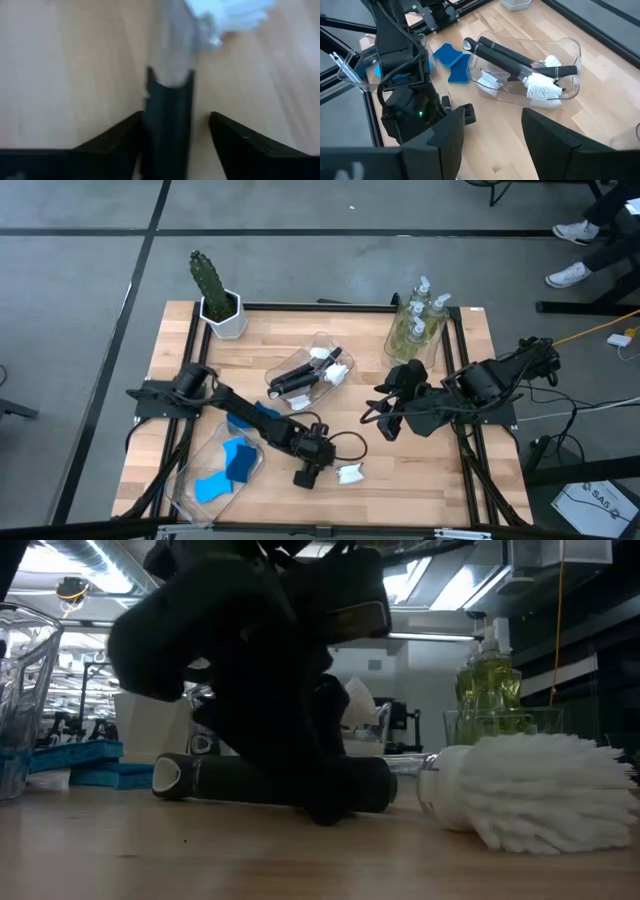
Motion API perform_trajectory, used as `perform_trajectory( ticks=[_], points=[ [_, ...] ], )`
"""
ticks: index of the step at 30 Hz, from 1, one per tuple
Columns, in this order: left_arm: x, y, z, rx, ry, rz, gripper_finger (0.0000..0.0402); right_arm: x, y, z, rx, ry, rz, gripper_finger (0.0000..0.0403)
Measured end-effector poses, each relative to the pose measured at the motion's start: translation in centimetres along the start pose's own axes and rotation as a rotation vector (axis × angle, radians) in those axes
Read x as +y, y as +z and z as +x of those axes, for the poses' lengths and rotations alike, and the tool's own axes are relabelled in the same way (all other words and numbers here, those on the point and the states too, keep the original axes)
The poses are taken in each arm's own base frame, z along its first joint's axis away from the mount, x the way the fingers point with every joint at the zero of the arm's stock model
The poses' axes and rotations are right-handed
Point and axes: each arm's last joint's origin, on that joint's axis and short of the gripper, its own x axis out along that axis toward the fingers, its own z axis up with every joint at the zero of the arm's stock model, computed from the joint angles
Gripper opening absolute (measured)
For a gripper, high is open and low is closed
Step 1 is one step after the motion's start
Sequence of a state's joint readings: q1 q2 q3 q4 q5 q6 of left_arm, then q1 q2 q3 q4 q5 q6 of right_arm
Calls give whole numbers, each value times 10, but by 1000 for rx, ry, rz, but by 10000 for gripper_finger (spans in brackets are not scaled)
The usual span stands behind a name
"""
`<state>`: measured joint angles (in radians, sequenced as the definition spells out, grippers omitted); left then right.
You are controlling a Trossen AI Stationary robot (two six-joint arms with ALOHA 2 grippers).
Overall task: Pick & Place Kitchen Sink Supplies
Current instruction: Put the black dish brush into the top left transparent bin
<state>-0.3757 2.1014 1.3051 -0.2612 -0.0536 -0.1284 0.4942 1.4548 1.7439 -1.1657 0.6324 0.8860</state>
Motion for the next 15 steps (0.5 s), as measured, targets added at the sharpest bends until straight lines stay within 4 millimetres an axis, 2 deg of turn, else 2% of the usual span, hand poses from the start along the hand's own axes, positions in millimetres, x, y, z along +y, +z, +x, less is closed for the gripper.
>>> perform_trajectory(
  ticks=[3, 7, 12, 15],
  points=[
    [0, -1, 3, 11, 8, -31, 181, 1, 0, 1, 7, 4, 0, 196],
    [4, 0, -3, 15, 2, -49, 82, 2, -1, 2, 13, 9, 0, 196],
    [15, 4, -23, 8, 9, -97, 81, 2, -1, 2, 13, 9, 3, 196],
    [24, 11, -44, -29, 27, -122, 81, 2, 0, 1, 9, 14, 13, 196]
  ],
)
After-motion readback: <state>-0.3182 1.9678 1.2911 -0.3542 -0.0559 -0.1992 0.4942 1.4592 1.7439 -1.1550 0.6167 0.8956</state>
